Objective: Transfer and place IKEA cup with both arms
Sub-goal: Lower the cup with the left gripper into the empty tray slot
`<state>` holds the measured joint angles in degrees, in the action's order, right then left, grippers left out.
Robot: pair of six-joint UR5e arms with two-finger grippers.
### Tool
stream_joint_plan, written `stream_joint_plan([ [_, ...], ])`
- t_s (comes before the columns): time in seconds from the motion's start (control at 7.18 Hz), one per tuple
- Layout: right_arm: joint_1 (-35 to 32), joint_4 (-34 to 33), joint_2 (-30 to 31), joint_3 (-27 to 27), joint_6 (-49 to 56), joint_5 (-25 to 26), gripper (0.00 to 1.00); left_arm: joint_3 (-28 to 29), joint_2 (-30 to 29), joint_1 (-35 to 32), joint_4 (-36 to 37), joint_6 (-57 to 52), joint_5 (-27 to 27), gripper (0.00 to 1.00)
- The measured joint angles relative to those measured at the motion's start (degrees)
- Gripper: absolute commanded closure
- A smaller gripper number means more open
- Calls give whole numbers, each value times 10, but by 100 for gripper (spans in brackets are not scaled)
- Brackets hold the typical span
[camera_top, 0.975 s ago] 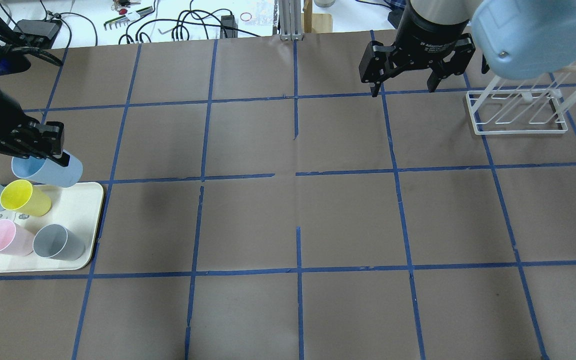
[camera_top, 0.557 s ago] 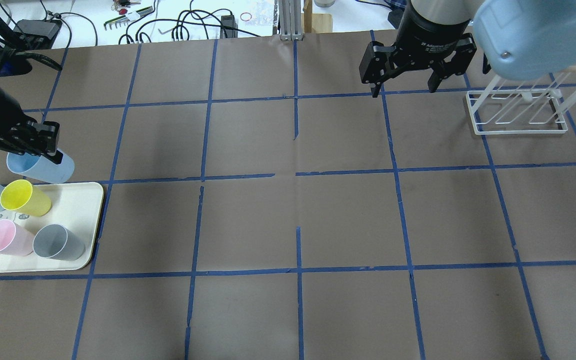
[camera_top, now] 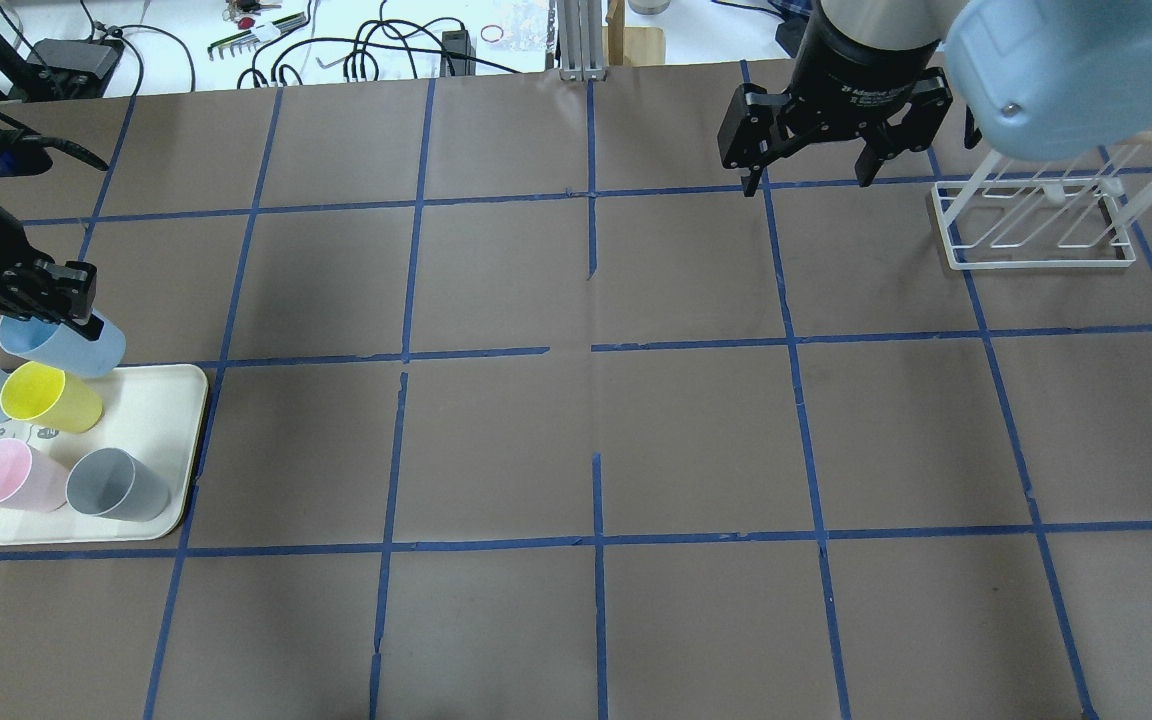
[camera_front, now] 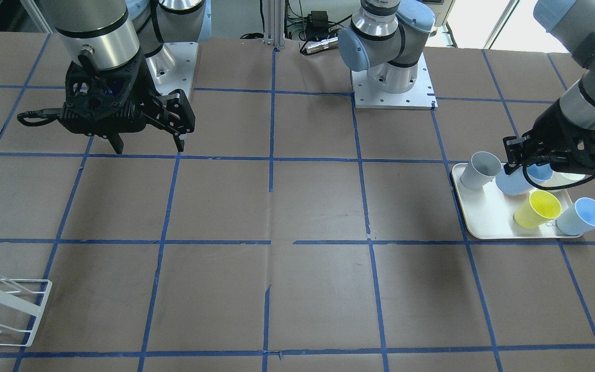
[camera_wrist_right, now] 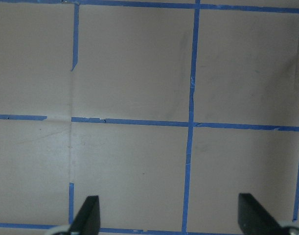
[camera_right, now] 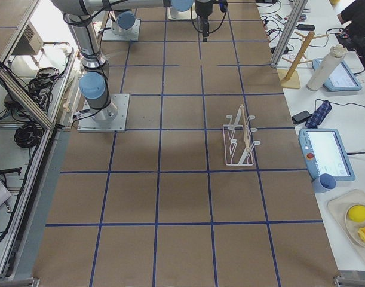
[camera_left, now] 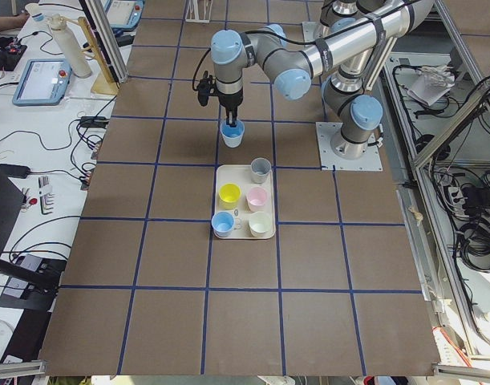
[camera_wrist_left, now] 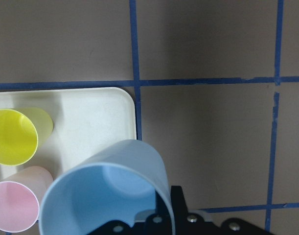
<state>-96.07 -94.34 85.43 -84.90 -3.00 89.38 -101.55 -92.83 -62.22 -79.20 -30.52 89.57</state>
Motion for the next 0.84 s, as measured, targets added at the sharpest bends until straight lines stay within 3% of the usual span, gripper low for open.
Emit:
stream_joint_plan([
  [0.84, 1, 0, 0, 0, 0, 0, 0, -6, -82, 4, 58, -10, 25, 100],
])
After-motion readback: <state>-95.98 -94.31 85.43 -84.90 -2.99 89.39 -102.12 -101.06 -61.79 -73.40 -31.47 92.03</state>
